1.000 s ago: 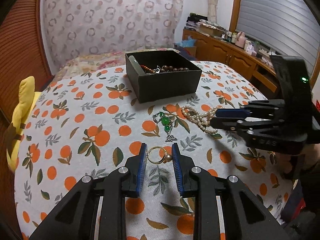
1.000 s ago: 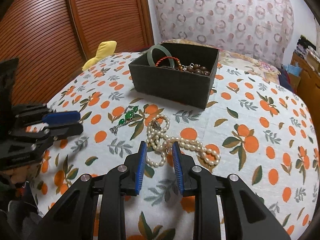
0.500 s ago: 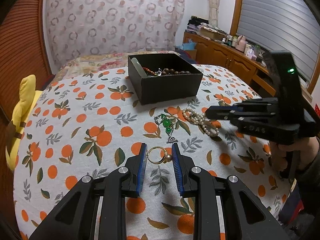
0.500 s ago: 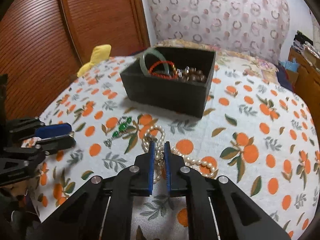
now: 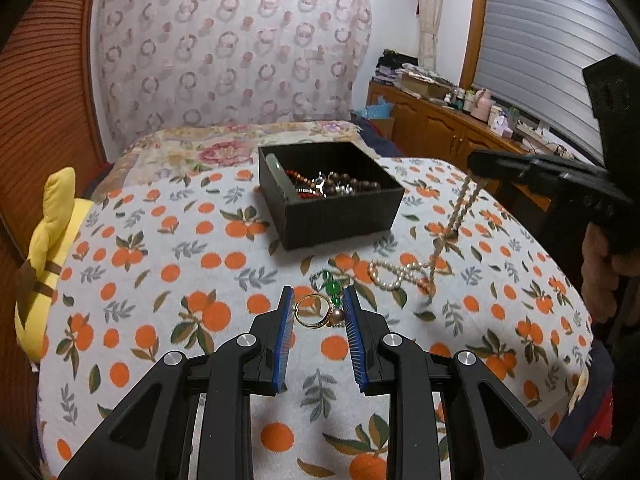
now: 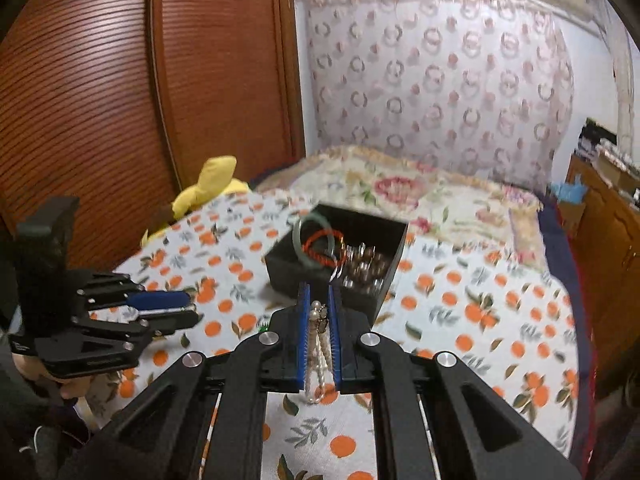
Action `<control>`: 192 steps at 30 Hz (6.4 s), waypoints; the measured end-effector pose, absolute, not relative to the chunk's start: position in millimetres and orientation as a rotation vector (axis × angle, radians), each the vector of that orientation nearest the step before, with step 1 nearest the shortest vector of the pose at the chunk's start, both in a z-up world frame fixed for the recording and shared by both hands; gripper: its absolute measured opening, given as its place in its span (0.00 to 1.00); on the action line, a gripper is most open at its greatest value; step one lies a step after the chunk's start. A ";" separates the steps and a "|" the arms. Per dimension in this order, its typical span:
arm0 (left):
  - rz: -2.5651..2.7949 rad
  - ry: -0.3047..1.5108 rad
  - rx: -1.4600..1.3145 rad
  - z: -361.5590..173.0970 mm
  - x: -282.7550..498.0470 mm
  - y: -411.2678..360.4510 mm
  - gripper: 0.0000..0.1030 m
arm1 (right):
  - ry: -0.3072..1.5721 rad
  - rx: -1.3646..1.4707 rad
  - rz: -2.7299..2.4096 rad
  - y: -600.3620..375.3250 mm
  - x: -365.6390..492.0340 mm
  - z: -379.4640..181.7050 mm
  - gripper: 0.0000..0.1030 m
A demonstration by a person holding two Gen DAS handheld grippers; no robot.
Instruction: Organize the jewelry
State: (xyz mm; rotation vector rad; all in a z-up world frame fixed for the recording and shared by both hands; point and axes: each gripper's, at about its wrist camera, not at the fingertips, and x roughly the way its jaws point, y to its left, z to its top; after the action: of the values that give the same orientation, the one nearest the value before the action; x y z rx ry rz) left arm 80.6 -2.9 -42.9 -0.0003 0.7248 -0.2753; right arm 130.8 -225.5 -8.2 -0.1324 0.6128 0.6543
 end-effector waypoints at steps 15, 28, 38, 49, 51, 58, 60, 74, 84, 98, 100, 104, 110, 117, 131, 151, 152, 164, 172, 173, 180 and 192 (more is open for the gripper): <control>-0.262 0.659 0.011 -11.6 92.6 3.0 0.23 | 0.475 -0.148 0.645 -226.8 136.0 52.9 0.10; -0.277 0.669 -0.015 -1.3 117.8 10.4 0.23 | 0.428 -0.133 0.689 -230.7 151.0 84.4 0.10; -0.298 0.663 -0.014 19.0 170.0 8.0 0.23 | 0.384 -0.109 0.760 -222.4 198.0 111.1 0.10; -0.321 0.705 -0.010 18.3 218.6 10.8 0.23 | 0.511 -0.114 0.782 -205.7 254.9 71.1 0.10; -0.327 0.713 -0.001 19.1 225.3 10.6 0.23 | 0.544 -0.111 0.780 -204.4 260.6 56.7 0.10; -0.355 0.734 0.002 15.6 240.0 6.4 0.23 | 0.648 -0.094 0.780 -201.7 268.9 10.2 0.11; -0.364 0.740 0.000 12.7 242.5 2.6 0.23 | 0.670 -0.090 0.777 -202.0 269.8 1.9 0.11; -0.362 0.754 0.014 1.8 240.9 -6.7 0.41 | 0.704 -0.082 0.748 -212.3 266.4 -10.1 0.18; -0.311 0.745 0.007 -8.7 198.7 15.8 0.67 | 0.750 -0.089 0.747 -218.8 220.2 -33.7 0.18; -0.214 0.841 -0.037 -61.4 156.0 55.4 0.78 | 0.903 -0.192 0.828 -159.7 184.4 -94.7 0.18; -0.206 0.848 -0.044 -65.5 152.6 60.0 0.78 | 0.912 -0.213 0.843 -150.5 181.5 -98.1 0.18; -0.191 0.852 -0.061 -70.2 147.4 67.1 0.78 | 0.929 -0.247 0.856 -134.9 179.5 -104.0 0.25; -0.171 0.851 -0.059 -72.6 145.0 70.2 0.79 | 0.929 -0.317 0.846 -121.9 176.2 -109.8 0.26; -0.162 0.854 -0.055 -74.2 145.2 65.7 0.79 | 0.889 -0.390 0.832 -118.9 164.2 -110.4 0.13; -0.178 0.834 -0.053 -64.5 147.7 57.6 0.79 | 0.831 -0.272 0.840 -152.1 170.8 -76.0 0.00; -0.171 0.732 -0.057 -29.4 169.0 36.8 0.85 | 0.612 -0.223 0.787 -178.6 193.1 14.4 0.00; -0.165 0.725 -0.057 -26.7 171.4 34.8 0.87 | 0.605 -0.222 0.782 -179.0 195.9 17.3 0.00; -0.116 0.685 -0.054 -10.7 188.0 27.2 0.92 | 0.565 -0.200 0.737 -181.7 237.0 38.2 0.00; -0.075 0.688 -0.034 -12.7 186.3 27.5 0.92 | 0.661 -0.185 0.690 -170.3 253.6 -0.6 0.20; -0.070 0.687 -0.031 -12.9 184.4 27.4 0.92 | 0.669 -0.182 0.678 -170.0 253.9 -5.5 0.43; -0.046 0.676 -0.013 -9.3 157.1 23.5 0.92 | 0.658 -0.134 0.592 -186.5 225.1 -16.7 0.59; -0.035 0.610 0.008 4.2 90.3 5.2 0.92 | 0.573 -0.039 0.417 -237.2 133.1 -16.5 0.98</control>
State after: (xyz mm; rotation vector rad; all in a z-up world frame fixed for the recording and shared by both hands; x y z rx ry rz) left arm 90.3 5.2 4.2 0.0083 0.6097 -0.0349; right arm 133.1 -237.2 -16.5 -0.0391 0.5732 0.4170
